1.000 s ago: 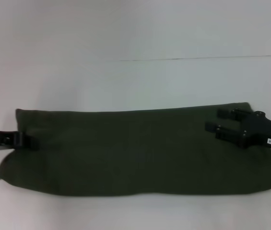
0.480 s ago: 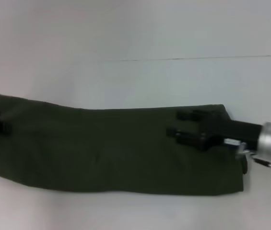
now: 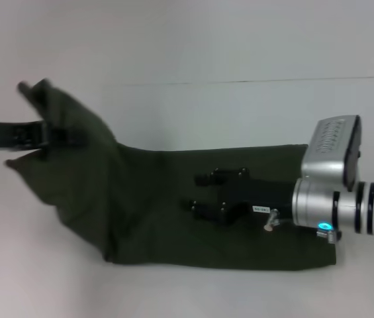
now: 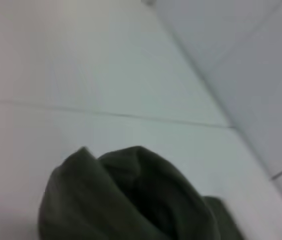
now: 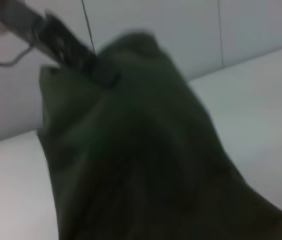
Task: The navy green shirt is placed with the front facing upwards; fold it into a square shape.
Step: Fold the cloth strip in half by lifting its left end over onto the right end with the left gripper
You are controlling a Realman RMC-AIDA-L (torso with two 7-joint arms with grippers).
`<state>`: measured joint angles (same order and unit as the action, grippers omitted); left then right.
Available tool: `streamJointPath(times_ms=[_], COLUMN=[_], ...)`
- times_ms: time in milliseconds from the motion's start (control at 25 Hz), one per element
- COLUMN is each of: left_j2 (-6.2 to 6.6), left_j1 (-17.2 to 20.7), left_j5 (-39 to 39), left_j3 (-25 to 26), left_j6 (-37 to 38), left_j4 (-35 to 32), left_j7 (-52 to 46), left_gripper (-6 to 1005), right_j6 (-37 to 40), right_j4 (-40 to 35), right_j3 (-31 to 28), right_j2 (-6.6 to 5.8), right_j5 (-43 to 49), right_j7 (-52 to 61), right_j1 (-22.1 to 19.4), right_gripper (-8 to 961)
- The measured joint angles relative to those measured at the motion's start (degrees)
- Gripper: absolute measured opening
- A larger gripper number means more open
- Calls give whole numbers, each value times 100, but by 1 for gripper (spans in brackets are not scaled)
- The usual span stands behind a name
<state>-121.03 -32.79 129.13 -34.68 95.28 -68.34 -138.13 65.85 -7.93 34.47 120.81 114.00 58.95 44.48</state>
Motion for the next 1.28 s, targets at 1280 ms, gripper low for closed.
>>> streamJointPath(times_ms=[1280], left_j2=[-163], left_j1=[-118], left_j5=[-1082], left_j3=[-136], left_j6=[-58], left_j4=[757], left_j7=[-44], left_gripper=[82], right_j6=[-316], right_j4=[798], right_j3=[-536], right_j2=[-62], right_j5=[-235], right_j7=[-815], right_j1=[-59], right_gripper=[660])
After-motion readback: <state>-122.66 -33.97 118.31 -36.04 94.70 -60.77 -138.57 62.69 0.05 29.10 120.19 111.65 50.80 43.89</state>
